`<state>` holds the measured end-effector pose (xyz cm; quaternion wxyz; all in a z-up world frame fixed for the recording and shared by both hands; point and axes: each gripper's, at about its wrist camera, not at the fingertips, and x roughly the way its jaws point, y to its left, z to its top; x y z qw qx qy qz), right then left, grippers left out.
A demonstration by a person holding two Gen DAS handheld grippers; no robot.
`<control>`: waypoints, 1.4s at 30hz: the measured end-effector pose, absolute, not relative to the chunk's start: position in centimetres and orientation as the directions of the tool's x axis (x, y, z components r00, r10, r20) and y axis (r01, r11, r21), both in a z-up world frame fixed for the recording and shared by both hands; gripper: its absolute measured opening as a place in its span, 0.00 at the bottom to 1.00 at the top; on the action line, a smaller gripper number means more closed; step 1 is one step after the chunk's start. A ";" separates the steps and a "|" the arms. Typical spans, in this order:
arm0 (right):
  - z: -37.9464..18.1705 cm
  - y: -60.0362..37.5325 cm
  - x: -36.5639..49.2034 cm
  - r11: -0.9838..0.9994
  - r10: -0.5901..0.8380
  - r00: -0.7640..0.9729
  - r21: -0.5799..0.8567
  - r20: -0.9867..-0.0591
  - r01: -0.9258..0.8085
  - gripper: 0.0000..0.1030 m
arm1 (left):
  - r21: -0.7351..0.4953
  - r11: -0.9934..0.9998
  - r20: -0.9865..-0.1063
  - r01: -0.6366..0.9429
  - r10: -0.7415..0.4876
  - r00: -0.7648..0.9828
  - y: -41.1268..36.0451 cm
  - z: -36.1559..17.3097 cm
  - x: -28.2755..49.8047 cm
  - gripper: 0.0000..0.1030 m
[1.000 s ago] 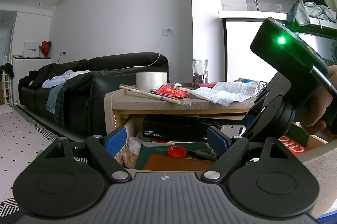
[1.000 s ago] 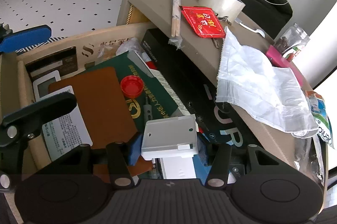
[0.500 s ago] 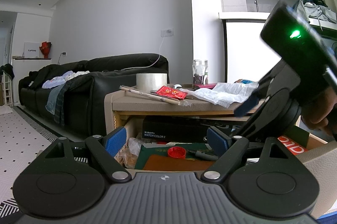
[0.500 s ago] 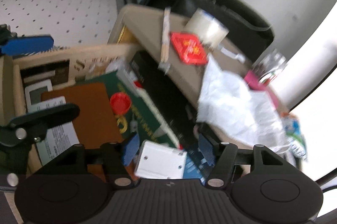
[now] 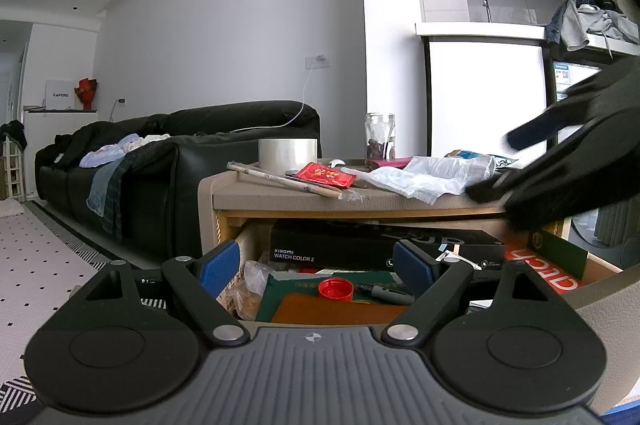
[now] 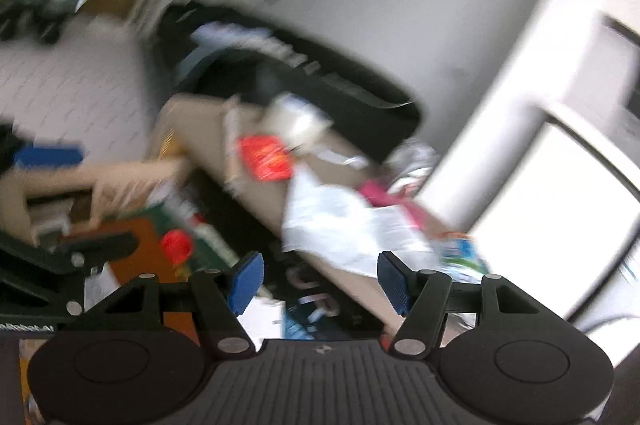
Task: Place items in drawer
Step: 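Withdraw the right tool from the drawer, then push the drawer front closed with the left gripper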
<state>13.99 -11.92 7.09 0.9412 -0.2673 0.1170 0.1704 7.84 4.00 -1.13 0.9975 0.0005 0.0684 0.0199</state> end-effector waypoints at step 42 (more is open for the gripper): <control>-4.6 -11.1 0.0 0.991 0.129 0.983 -0.008 -0.134 -0.131 0.54 | 0.003 0.999 -0.106 -0.040 0.040 0.994 3.9 -2.2 7.4 0.84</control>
